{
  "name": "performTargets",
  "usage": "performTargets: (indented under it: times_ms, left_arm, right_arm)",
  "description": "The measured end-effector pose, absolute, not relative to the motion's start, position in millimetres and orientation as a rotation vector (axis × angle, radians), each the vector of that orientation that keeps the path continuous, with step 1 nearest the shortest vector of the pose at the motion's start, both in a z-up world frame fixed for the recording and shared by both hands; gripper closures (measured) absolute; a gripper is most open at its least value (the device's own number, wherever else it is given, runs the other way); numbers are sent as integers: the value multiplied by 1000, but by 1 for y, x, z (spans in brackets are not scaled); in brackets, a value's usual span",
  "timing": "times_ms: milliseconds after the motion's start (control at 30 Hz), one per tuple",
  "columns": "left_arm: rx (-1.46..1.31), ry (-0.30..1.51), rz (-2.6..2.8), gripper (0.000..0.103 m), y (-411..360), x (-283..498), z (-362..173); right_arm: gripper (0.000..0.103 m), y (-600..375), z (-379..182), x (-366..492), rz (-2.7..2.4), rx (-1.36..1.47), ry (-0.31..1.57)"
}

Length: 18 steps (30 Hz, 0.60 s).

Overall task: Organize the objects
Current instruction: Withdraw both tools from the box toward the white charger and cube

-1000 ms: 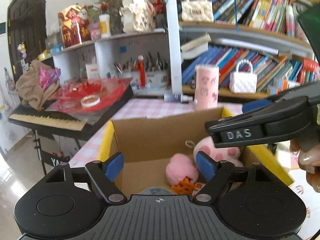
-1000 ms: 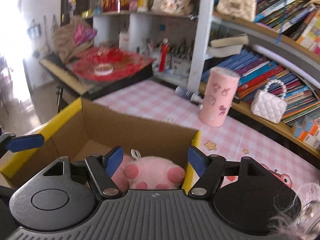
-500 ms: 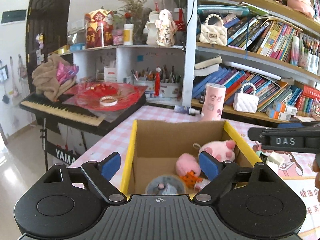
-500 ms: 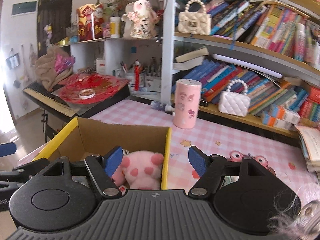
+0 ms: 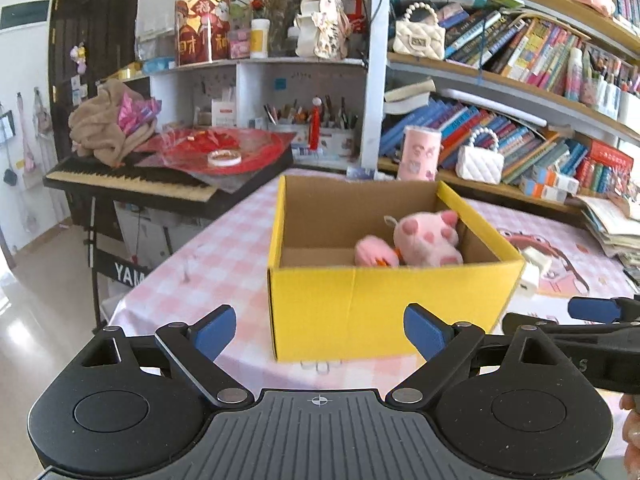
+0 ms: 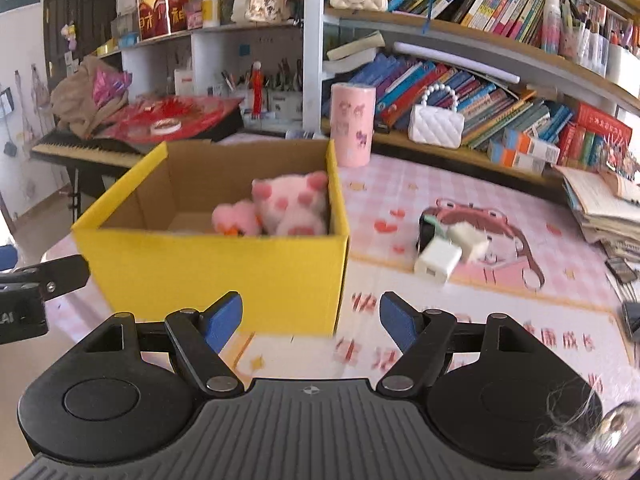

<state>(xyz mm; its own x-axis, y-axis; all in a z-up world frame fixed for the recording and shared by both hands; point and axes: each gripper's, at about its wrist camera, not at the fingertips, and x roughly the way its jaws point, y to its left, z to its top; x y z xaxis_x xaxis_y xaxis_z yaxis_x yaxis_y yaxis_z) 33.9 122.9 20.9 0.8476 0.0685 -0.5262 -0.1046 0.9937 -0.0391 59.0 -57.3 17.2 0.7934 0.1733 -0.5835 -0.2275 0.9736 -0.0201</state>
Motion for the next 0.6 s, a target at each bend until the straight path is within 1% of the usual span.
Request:
performTargets:
  times_ms: [167,300,600]
  left_arm:
    - [-60,591,71,9,120,20,12]
    - [-59,609,66,9,119,9,7]
    - [-53,661,13,9,112,-7,-5]
  right_arm:
    - [29,-50,13,34,221,-126,608]
    - [26,-49,9,19,217,-161,596]
    - [25,-58,1,-7,178,-146,630]
